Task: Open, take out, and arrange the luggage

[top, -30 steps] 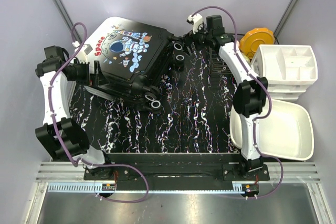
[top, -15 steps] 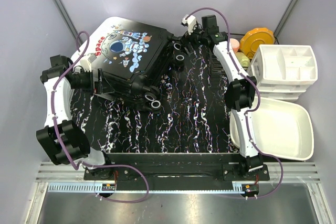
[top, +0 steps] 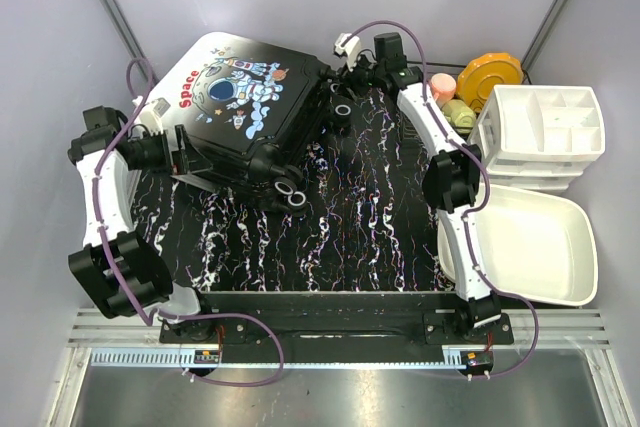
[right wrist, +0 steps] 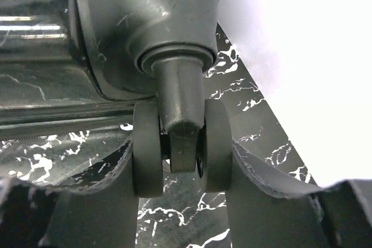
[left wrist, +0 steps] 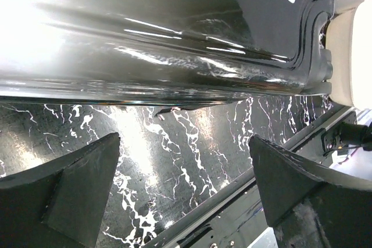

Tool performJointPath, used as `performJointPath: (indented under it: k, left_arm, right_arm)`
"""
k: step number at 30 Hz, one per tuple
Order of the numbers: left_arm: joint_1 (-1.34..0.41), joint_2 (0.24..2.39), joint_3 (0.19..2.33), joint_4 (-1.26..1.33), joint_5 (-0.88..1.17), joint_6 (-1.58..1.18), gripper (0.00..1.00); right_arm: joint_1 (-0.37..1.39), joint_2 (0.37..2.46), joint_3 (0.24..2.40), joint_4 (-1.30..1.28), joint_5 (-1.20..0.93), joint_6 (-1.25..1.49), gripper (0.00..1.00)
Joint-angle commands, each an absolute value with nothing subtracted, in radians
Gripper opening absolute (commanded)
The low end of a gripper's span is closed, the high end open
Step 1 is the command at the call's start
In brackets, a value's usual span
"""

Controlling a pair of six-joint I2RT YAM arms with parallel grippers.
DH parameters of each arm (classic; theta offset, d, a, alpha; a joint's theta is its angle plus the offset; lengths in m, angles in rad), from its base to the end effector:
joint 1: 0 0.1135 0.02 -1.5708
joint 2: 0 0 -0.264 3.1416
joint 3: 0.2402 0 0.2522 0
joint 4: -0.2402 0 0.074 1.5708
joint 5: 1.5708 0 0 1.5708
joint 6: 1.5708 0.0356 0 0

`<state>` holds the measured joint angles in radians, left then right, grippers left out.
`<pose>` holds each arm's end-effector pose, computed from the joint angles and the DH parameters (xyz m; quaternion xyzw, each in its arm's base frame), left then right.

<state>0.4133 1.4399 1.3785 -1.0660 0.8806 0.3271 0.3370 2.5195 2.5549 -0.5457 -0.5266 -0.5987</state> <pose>0.2630 0.0854 0.3328 0.0556 0.8857 -0.3156 0.3359 0.5308 0.2049 0.2848 -0.4931 0.6841 0.1589 0.5134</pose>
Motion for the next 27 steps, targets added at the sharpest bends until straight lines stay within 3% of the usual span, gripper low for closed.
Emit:
performJointPath:
  k: [1, 3, 4, 9, 12, 16, 17, 20, 23, 24, 27]
  left_arm:
    - [0.429, 1.433, 1.393, -1.008, 0.923, 0.275, 0.97]
    - [0.431, 1.434, 1.407, -0.983, 0.917, 0.258, 0.97]
    - [0.43, 1.434, 1.407, -0.968, 0.917, 0.233, 0.97]
    - [0.426, 1.449, 1.422, -0.856, 0.904, 0.147, 0.98]
    - [0.419, 1.498, 1.442, -0.818, 0.904, 0.094, 0.99]
    - [0.387, 1.58, 1.496, -0.787, 0.862, 0.065, 0.98]
    - [0.382, 1.597, 1.521, -0.784, 0.848, 0.06, 0.98]
    - [0.37, 1.641, 1.578, -0.781, 0.812, 0.051, 0.98]
    - [0.373, 1.605, 1.614, -0.782, 0.772, 0.077, 0.99]
    - [0.373, 1.588, 1.618, -0.784, 0.761, 0.103, 0.99]
    - [0.377, 1.504, 1.621, -0.799, 0.736, 0.152, 0.99]
  right_arm:
    - [0.351, 2.412, 2.438, -0.532, -0.578, -0.609, 0.22]
    - [0.351, 2.361, 2.392, -0.532, -0.566, -0.588, 0.12]
    - [0.351, 2.341, 2.335, -0.534, -0.563, -0.566, 0.0]
    - [0.351, 2.17, 2.123, -0.505, -0.52, -0.456, 0.0]
    - [0.35, 2.024, 1.837, -0.37, -0.485, -0.37, 0.0]
    - [0.35, 1.892, 1.663, -0.226, -0.454, -0.293, 0.0]
    - [0.35, 1.875, 1.654, -0.225, -0.431, -0.279, 0.05]
    - [0.348, 1.839, 1.649, -0.244, -0.353, -0.247, 0.64]
    - [0.33, 1.766, 1.628, -0.267, -0.331, -0.221, 0.78]
    - [0.322, 1.741, 1.593, -0.267, -0.333, -0.212, 0.9]
    - [0.319, 1.642, 1.504, -0.256, -0.357, -0.216, 1.0]
